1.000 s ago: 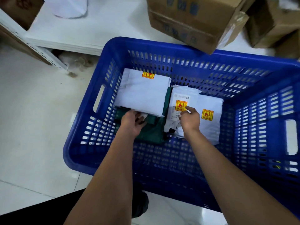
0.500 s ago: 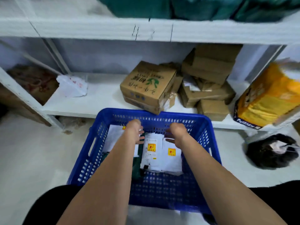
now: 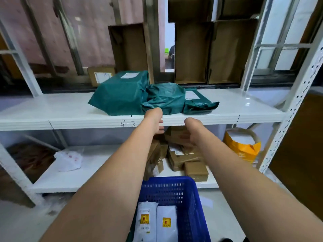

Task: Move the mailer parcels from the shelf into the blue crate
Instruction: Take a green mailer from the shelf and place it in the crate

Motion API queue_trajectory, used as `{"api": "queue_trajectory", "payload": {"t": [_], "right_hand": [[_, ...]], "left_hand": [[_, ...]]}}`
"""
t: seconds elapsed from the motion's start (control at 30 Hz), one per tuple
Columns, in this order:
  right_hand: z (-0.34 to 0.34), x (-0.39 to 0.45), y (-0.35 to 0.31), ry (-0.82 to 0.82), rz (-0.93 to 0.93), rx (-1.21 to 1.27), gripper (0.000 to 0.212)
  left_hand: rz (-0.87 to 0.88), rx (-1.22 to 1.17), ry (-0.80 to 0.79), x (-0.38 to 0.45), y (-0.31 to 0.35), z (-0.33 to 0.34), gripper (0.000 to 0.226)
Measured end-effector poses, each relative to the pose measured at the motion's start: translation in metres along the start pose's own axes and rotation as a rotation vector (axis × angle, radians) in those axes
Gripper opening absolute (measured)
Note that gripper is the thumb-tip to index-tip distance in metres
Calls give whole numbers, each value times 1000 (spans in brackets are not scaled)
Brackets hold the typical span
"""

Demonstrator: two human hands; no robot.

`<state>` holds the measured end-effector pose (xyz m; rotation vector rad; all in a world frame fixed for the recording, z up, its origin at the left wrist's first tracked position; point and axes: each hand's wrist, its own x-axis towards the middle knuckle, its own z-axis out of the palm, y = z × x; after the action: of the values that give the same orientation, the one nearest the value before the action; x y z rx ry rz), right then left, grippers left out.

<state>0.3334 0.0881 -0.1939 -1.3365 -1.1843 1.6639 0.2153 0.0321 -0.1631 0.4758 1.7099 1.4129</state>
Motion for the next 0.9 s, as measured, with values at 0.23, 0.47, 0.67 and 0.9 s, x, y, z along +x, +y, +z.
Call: {"api": "queue_trajectory", "payload": {"t": [0.23,0.47,0.67,0.9], "right_hand": [[-41,44,-43,377,-233,-247,46],[-63,98,-57,302,-110,-50,45],[-56,125,-64,272,-94,39,35],[-62,103,-36,377,-134,196,30]], "left_hand": [[167,-18,-32,15,17,63,47],[242,98,-126,40,-9,118,47],[187,6,-111,63,-20,116,39],[13,-180,-112,57,-25,100,42]]}}
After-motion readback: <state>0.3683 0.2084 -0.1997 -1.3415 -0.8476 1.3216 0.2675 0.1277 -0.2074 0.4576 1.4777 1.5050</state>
